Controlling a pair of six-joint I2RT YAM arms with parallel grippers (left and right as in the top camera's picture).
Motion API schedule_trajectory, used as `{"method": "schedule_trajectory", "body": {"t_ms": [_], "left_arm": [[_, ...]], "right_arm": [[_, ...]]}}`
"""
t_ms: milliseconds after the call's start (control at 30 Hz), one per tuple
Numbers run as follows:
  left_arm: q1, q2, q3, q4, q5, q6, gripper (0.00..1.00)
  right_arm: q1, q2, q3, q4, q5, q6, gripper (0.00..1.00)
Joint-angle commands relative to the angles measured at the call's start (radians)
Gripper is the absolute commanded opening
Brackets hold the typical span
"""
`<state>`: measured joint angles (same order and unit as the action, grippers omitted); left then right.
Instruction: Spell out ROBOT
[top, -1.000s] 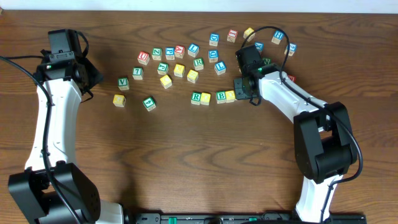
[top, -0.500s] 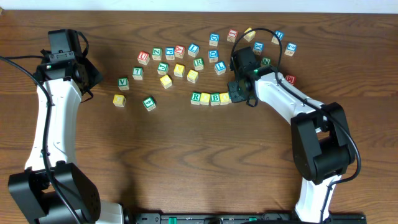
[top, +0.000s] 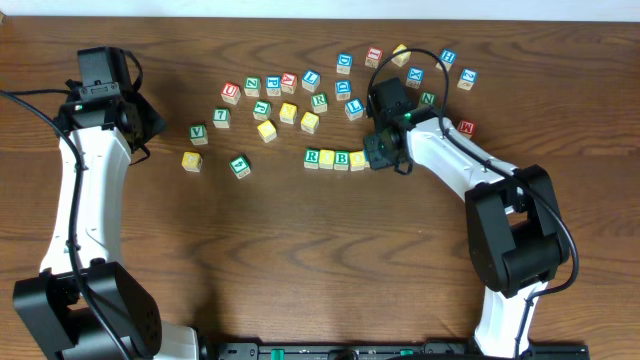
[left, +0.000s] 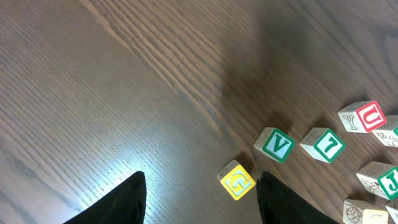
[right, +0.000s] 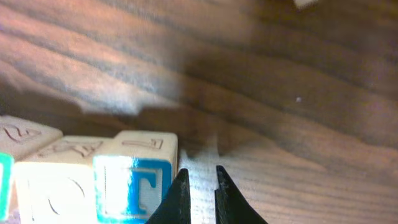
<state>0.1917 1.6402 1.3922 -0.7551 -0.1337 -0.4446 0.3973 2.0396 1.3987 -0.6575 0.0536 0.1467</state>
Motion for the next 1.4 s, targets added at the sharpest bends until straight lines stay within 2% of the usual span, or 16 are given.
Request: {"method": "schedule_trajectory", "body": {"t_ms": [0, 167, 1067, 1367], "left_arm": [[0.002, 0.011, -0.001, -0.004, -0.001, -0.002, 0.56], [0.002, 0.011, -0.001, -0.004, -0.001, -0.002, 0.57], [0.0, 0.021, -0.002, -0.004, 0.021, -0.002, 0.57], [-0.004, 0.021, -0.002, -0.003, 0.021, 0.001, 0.57]], "right_arm": [[-0.001, 0.008, 0.009, -0.031, -0.01, 0.069, 0.09], [-0.01, 0.008, 0.01, -0.039, -0.096, 0.085, 0.09], [-0.019, -0.001, 0.017, -0.036, -0.155, 0.08, 0.1], [-0.068, -0.032, 0.115, -0.069, -0.15, 0.065, 0.11]]}}
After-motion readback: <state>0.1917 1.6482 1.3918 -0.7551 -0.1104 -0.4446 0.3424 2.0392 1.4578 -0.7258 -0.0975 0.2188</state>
